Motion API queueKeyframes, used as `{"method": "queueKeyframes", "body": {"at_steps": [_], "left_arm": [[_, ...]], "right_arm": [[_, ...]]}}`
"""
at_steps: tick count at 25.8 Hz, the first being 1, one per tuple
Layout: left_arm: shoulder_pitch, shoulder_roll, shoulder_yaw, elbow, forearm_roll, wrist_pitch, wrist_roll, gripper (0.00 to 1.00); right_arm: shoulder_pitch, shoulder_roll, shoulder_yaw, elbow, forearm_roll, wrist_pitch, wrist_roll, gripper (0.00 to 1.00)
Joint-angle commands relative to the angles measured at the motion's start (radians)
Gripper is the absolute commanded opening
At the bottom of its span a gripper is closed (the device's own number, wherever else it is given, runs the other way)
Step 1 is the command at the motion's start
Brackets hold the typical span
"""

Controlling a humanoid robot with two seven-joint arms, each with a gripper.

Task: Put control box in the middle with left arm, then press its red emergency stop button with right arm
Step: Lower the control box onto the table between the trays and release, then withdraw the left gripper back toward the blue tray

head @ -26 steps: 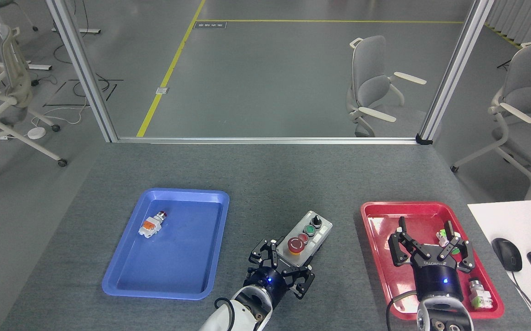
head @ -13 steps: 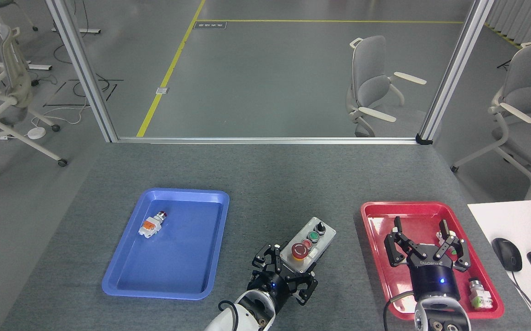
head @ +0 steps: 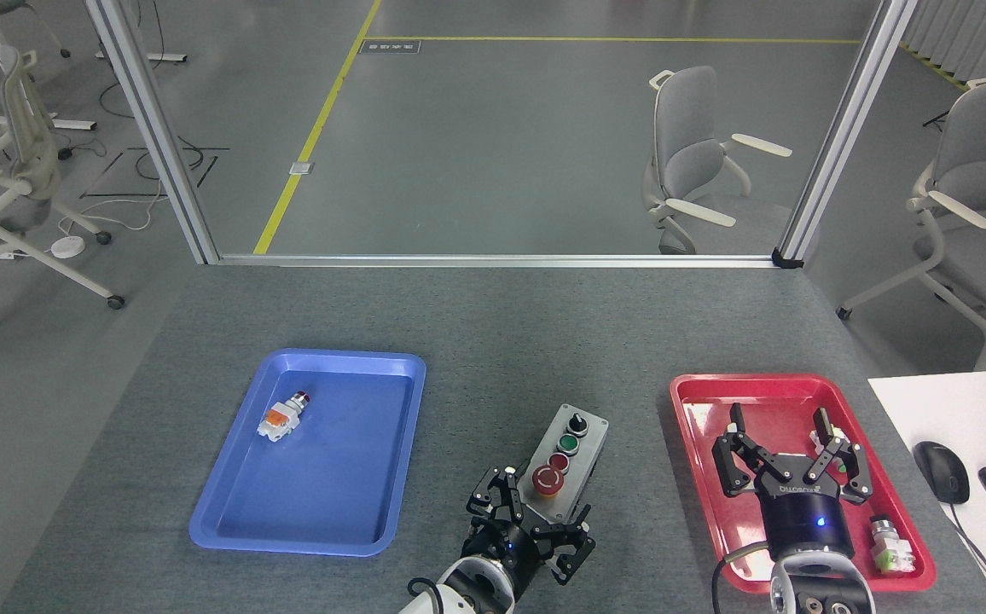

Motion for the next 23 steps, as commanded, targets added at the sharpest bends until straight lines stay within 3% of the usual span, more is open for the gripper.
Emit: {"method": "queueKeyframes", "body": {"at_steps": [1,8,10,12,15,17,21,23], "left_arm": [[0.042,0.011,0.001,-0.049,-0.002,-0.006,-0.003,0.96],[0.151,0.152,0.011,-0.219,0.001,-0.004,-0.004,0.97],[0.177,0.184,0.030,-0.261,0.001,-0.004,-0.004,0.98],[0.208,0.218,0.059,-0.314,0.003,-0.006,-0.004,0.98],[0.263,0.281,0.102,-0.429,0.003,-0.010,-0.004,0.98],[0.300,0.328,0.131,-0.518,0.003,-0.014,-0.006,0.98],[0.384,0.414,0.241,-0.707,0.003,-0.026,-0.006,0.98],[0.415,0.425,0.333,-0.770,0.004,-0.053,-0.006,0.98]], "right_arm": [[-0.002,-0.001,0.000,0.001,0.000,-0.001,0.000,0.99],[-0.012,-0.006,0.002,0.017,0.000,-0.087,0.000,0.94],[-0.017,-0.011,0.002,0.026,0.000,-0.150,0.000,0.74],[-0.026,-0.023,0.002,0.037,-0.002,-0.226,-0.003,0.46],[-0.035,-0.031,0.002,0.058,-0.002,-0.372,-0.004,0.13],[-0.038,-0.031,0.000,0.066,-0.002,-0.458,-0.004,0.00],[-0.049,-0.041,0.002,0.075,-0.012,-0.634,-0.003,0.00],[-0.054,-0.049,0.003,0.078,-0.015,-0.716,0.000,0.00]]}}
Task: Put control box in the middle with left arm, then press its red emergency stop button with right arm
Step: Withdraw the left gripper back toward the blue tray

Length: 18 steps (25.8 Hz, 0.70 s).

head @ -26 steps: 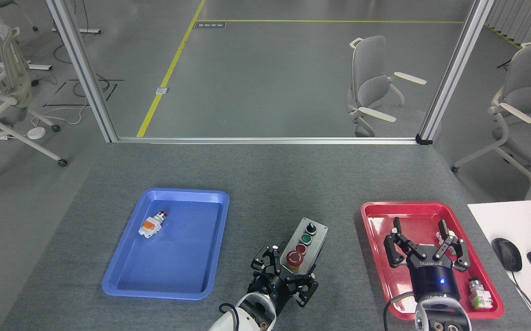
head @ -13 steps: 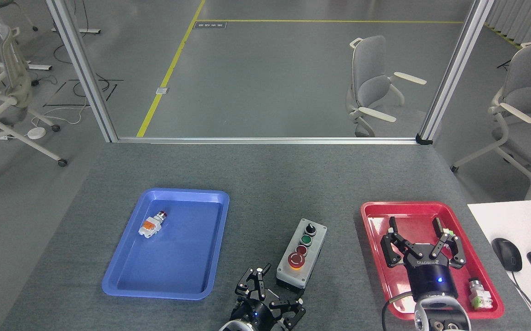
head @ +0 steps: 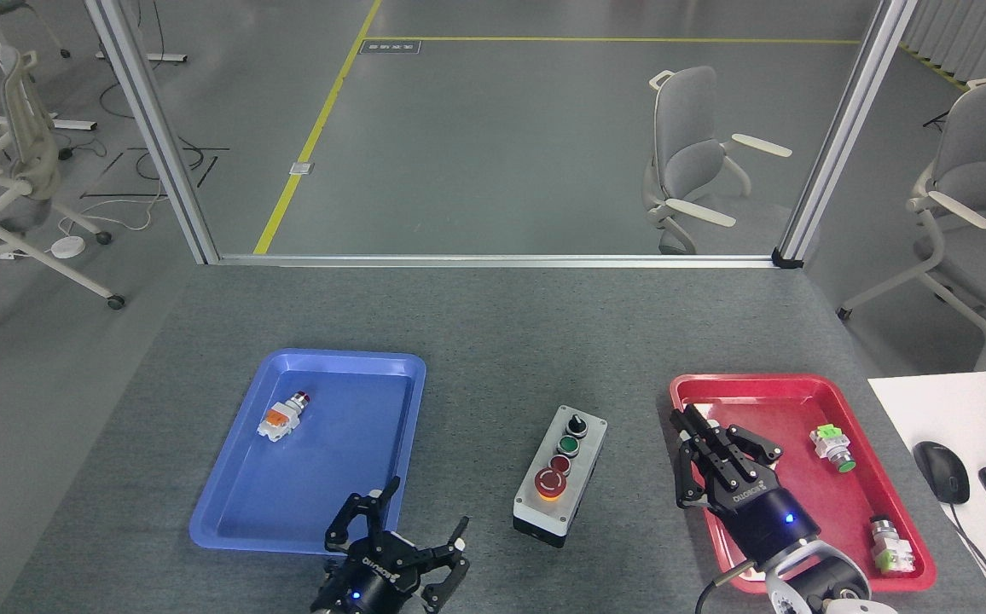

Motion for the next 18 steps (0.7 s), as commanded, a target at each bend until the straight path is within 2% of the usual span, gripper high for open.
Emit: {"method": "queueKeyframes", "body": {"at_steps": [1,4,7,9,12,15,18], "left_arm": [[0.058,0.035,0.160,-0.124,0.001,-0.043,0.000,0.98],[0.058,0.026,0.324,-0.126,0.033,-0.097,0.000,0.98],[0.035,0.023,0.452,-0.083,0.101,-0.117,0.000,0.98],[-0.019,0.023,0.494,-0.028,0.150,-0.109,0.000,0.98],[-0.092,0.023,0.556,0.092,0.231,-0.104,0.003,0.98],[-0.138,0.023,0.593,0.167,0.322,-0.106,0.012,0.98],[-0.141,0.032,0.599,0.175,0.349,-0.107,0.014,0.98]], "right_arm": [[-0.014,-0.010,0.002,0.015,-0.005,-0.157,0.005,0.00],[-0.034,-0.007,0.034,0.068,-0.003,-0.159,0.006,0.00],[-0.101,0.001,0.121,0.144,-0.005,-0.159,0.006,0.00],[-0.140,0.007,0.163,0.223,-0.005,-0.159,0.005,0.00],[-0.176,0.018,0.215,0.276,-0.005,-0.159,0.005,0.00],[-0.181,0.030,0.235,0.282,-0.003,-0.159,0.005,0.00],[-0.173,0.027,0.235,0.285,-0.003,-0.159,0.006,0.00]]}}
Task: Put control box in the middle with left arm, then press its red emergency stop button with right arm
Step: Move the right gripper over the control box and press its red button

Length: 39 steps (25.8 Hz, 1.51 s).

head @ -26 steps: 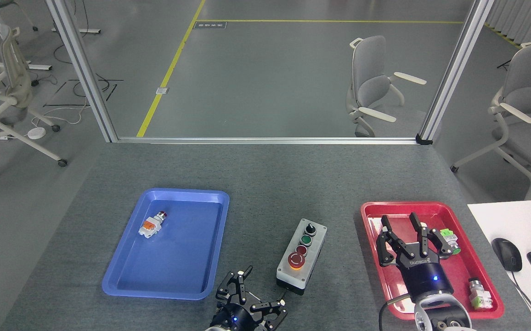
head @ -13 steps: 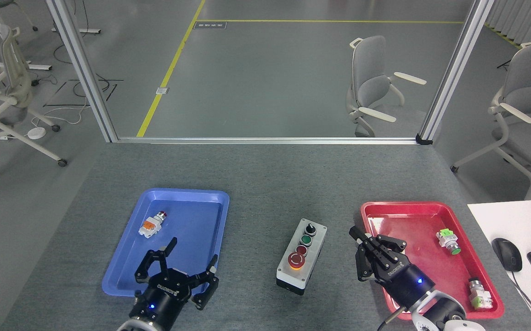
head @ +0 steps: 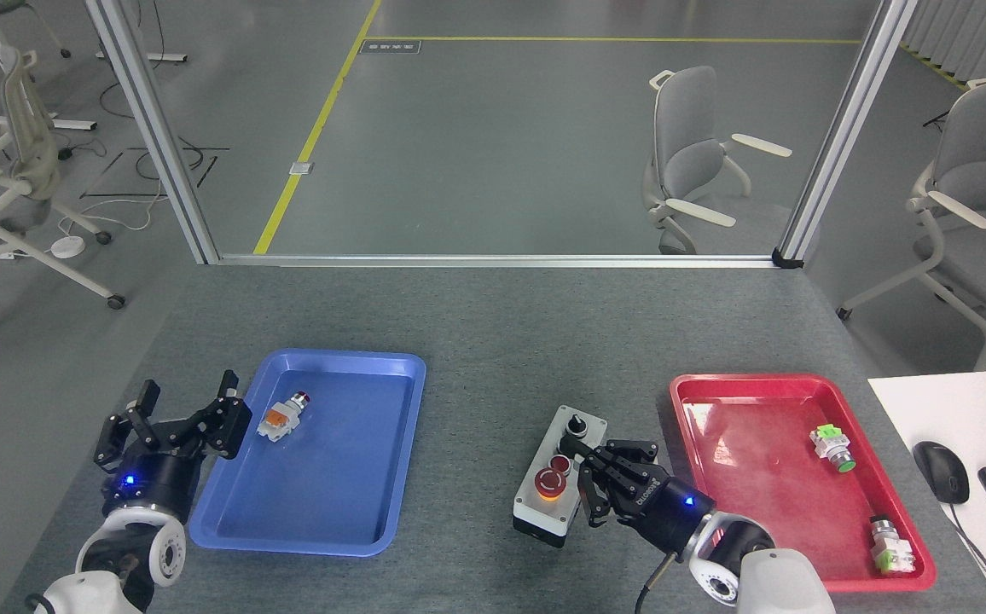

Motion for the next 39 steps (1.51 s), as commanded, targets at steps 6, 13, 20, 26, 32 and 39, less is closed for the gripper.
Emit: {"method": "queueKeyframes", "body": {"at_steps": [6,13,20,26,32,39], "left_arm": [[-0.006,0.010,0.036,0.029,0.034,-0.001,0.005,0.99],[-0.006,0.003,0.036,0.021,0.030,-0.010,0.025,0.99],[-0.009,0.017,0.036,0.021,0.027,-0.013,0.025,0.99],[-0.005,0.017,0.036,0.021,0.025,-0.015,0.025,0.99],[0.017,0.005,0.024,0.021,0.011,-0.013,0.025,0.99],[0.084,-0.035,-0.059,0.003,0.011,-0.007,0.028,0.99]], "right_arm": [[0.010,0.004,0.010,0.030,0.002,0.000,0.001,0.00],[0.011,0.005,0.010,0.085,0.004,0.000,0.003,0.00],[0.008,0.007,0.026,0.101,0.004,0.000,0.003,0.00],[0.008,0.009,0.030,0.101,-0.001,0.000,-0.002,0.00],[-0.001,0.001,0.017,0.090,-0.077,0.000,-0.009,0.00],[-0.003,0.002,0.020,0.093,-0.099,0.000,-0.002,0.00]]}}
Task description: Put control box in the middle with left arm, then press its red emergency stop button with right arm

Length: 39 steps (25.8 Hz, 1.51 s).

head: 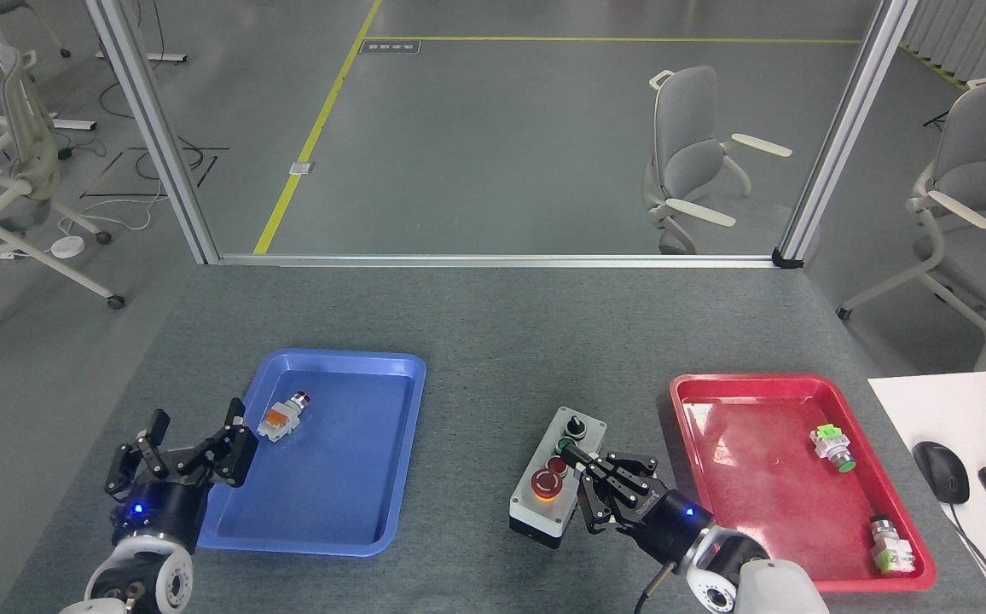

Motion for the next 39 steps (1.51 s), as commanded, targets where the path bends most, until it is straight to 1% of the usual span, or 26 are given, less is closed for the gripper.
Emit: {"method": "queueKeyframes", "body": {"at_steps": [1,3,4,6,9,15,20,24,25,27,28,29,30,32,34,35,39], "left_arm": [[0.031,-0.043,-0.030,-0.005,-0.001,0.008,0.005,0.99],[0.037,-0.079,-0.030,0.000,-0.005,0.013,0.014,0.99],[0.037,-0.082,-0.031,0.001,-0.010,0.013,0.014,0.99],[0.037,-0.083,-0.034,0.003,-0.016,0.011,0.016,0.99],[0.036,-0.083,-0.034,0.006,-0.011,0.008,0.012,0.99],[0.036,-0.089,-0.033,0.006,-0.001,0.008,0.011,0.99],[0.036,-0.089,-0.033,0.006,0.001,0.008,0.011,0.99],[0.036,-0.089,-0.033,0.006,0.001,0.008,0.011,0.99],[0.036,-0.089,-0.033,0.006,0.001,0.008,0.011,0.99],[0.036,-0.089,-0.033,0.006,0.001,0.008,0.011,0.99],[0.037,-0.089,-0.033,0.006,0.001,0.008,0.011,0.99],[0.036,-0.089,-0.033,0.006,0.001,0.008,0.011,0.99],[0.036,-0.091,-0.033,0.006,0.001,0.008,0.011,0.99],[0.036,-0.091,-0.033,0.006,0.001,0.008,0.011,0.99],[0.036,-0.091,-0.033,0.006,0.001,0.008,0.011,0.99],[0.036,-0.091,-0.033,0.006,0.001,0.008,0.011,0.99],[0.036,-0.091,-0.033,0.006,0.001,0.008,0.011,0.99]], "right_arm": [[0.001,0.008,0.004,0.013,0.005,0.001,0.011,0.00],[0.001,0.016,0.013,0.036,0.009,0.001,0.014,0.00],[0.002,0.027,0.017,0.054,0.012,0.001,0.014,0.00],[0.002,0.036,0.036,0.067,0.013,0.001,0.014,0.00],[0.002,0.033,0.052,0.067,0.013,0.001,0.014,0.00],[0.013,0.027,0.052,0.071,0.013,0.001,0.016,0.00],[0.015,0.028,0.052,0.105,0.016,0.001,0.012,0.00],[0.015,0.024,0.041,0.093,-0.008,0.001,0.003,0.00],[0.011,0.022,0.036,0.084,-0.011,0.001,-0.003,0.08],[0.007,0.005,-0.014,0.031,-0.039,0.001,-0.041,0.45],[0.005,-0.007,-0.054,-0.015,-0.057,0.032,-0.075,0.63],[0.005,-0.015,-0.089,-0.065,-0.077,0.064,-0.115,0.85],[0.005,-0.018,-0.118,-0.110,-0.100,0.102,-0.161,0.99],[0.004,-0.019,-0.161,-0.128,-0.162,0.180,-0.245,0.99],[0.004,-0.021,-0.192,-0.134,-0.218,0.248,-0.297,0.99],[0.004,-0.024,-0.201,-0.134,-0.226,0.280,-0.304,0.99],[0.004,-0.053,-0.204,-0.137,-0.223,0.394,-0.304,0.98]]}}
